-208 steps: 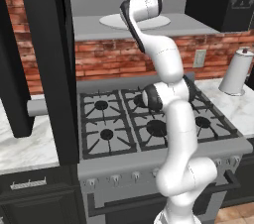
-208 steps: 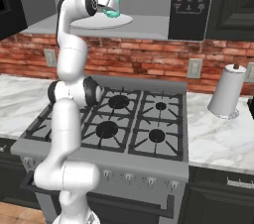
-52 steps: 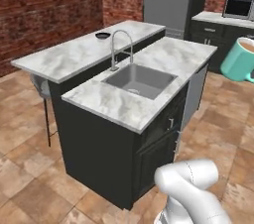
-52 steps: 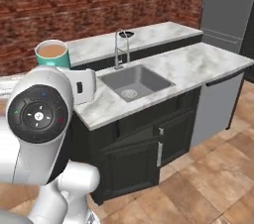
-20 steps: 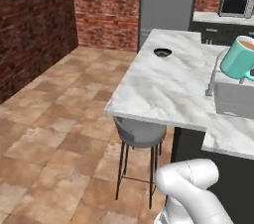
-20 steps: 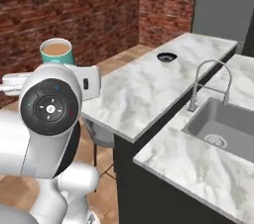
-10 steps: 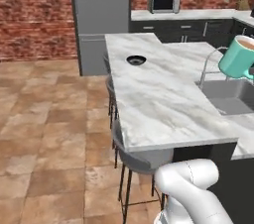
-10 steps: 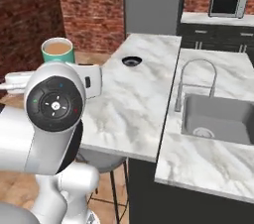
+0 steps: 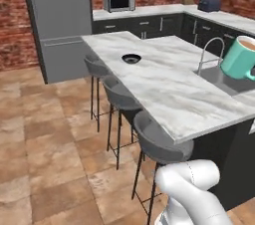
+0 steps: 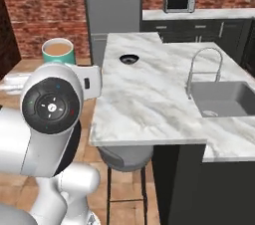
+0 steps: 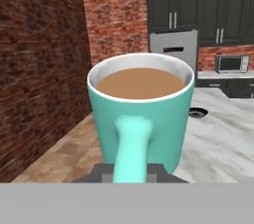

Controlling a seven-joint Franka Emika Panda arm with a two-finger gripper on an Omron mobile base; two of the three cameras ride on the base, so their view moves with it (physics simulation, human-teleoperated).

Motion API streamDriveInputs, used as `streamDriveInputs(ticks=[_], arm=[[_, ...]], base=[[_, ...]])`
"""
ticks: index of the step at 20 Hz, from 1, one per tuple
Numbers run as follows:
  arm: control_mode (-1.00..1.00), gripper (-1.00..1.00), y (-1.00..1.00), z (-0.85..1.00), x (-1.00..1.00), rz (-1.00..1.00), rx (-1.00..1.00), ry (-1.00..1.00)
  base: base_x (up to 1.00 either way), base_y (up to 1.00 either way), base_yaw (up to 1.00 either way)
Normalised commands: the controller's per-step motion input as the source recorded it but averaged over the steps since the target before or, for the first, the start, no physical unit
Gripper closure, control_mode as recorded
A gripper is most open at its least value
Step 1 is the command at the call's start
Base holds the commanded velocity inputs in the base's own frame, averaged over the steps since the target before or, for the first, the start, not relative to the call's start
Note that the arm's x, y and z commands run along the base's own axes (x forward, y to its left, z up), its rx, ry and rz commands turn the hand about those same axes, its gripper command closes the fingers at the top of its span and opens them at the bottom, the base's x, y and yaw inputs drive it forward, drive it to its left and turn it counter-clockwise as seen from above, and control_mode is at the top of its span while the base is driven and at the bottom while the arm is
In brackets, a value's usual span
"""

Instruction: Pick the cup of tea, navigate to the dining table, and place it on the saucer.

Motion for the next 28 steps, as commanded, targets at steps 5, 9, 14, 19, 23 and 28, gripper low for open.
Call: streamDriveInputs(ticks=[5, 9, 14, 19, 23, 28], arm=[[1.00, 1.00, 0.00, 0.00, 0.00, 0.00, 0.00, 0.00], [1.00, 1.00, 0.00, 0.00, 0.00, 0.00, 0.00, 0.00], [1.00, 1.00, 0.00, 0.00, 0.00, 0.00, 0.00, 0.00], [1.00, 1.00, 0.00, 0.00, 0.00, 0.00, 0.00, 0.00], [1.00, 1.00, 0.00, 0.00, 0.00, 0.00, 0.00, 0.00], [1.00, 1.00, 0.00, 0.00, 0.00, 0.00, 0.00, 0.00]], base=[[-0.16, 1.00, -0.34], [0.40, 1.00, -0.56], [0.42, 1.00, -0.58], [0.73, 1.00, -0.52], [0.89, 1.00, -0.51], [0.63, 1.00, -0.58]])
